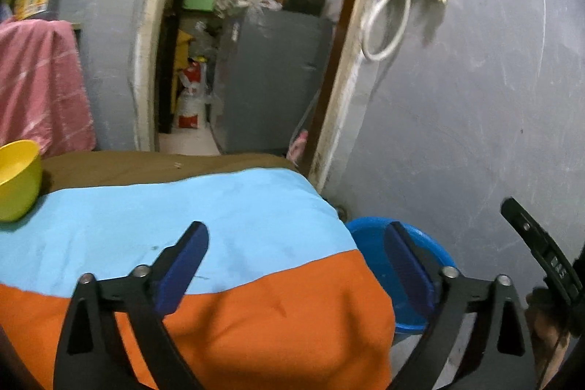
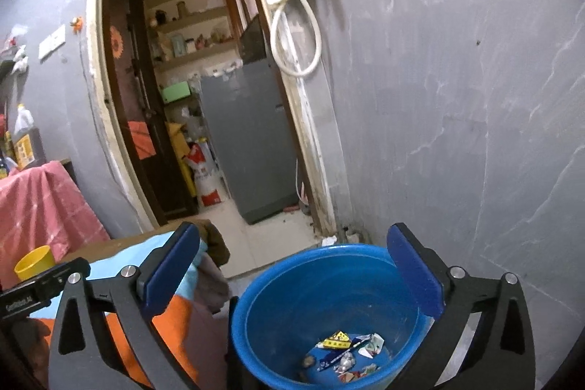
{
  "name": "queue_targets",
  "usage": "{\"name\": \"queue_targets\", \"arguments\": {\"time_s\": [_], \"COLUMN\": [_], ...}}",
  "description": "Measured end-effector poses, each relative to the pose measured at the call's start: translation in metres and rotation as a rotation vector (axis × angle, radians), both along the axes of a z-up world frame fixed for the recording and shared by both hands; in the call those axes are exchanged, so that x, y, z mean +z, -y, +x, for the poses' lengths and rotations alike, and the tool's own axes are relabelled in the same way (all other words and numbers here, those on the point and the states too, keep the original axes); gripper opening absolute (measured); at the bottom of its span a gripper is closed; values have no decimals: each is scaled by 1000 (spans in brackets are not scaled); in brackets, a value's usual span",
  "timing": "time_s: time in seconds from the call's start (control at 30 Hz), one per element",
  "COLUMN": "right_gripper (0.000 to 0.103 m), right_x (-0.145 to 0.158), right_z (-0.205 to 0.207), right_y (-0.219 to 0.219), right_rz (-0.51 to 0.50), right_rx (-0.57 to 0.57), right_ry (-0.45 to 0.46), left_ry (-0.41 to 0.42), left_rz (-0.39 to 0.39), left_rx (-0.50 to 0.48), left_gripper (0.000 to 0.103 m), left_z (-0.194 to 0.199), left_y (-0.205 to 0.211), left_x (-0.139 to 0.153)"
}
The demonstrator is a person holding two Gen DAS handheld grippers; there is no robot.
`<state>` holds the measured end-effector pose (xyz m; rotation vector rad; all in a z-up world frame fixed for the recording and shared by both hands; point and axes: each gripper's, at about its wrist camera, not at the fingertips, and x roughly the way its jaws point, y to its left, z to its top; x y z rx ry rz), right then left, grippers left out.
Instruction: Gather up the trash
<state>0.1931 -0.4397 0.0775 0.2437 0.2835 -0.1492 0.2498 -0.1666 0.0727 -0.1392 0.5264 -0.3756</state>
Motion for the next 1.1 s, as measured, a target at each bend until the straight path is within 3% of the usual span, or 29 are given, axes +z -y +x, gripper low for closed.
{"name": "queue_targets", "arguments": {"time_s": [0.53,1.1], "right_gripper": [103,103], "right_x": [27,22], "right_z": [-82,-142], "right_y": [-71,-126], "right_rz": [-95,-184], "right_rx": [-3,-37], "right_ry": [146,187], "left_ry": [135,221], "left_rz": [-12,36], "left_rx": [88,127], "left_gripper": [101,101], "left_z": [-77,-146], "left_y": [-57,-90], "left_x": [26,25]}}
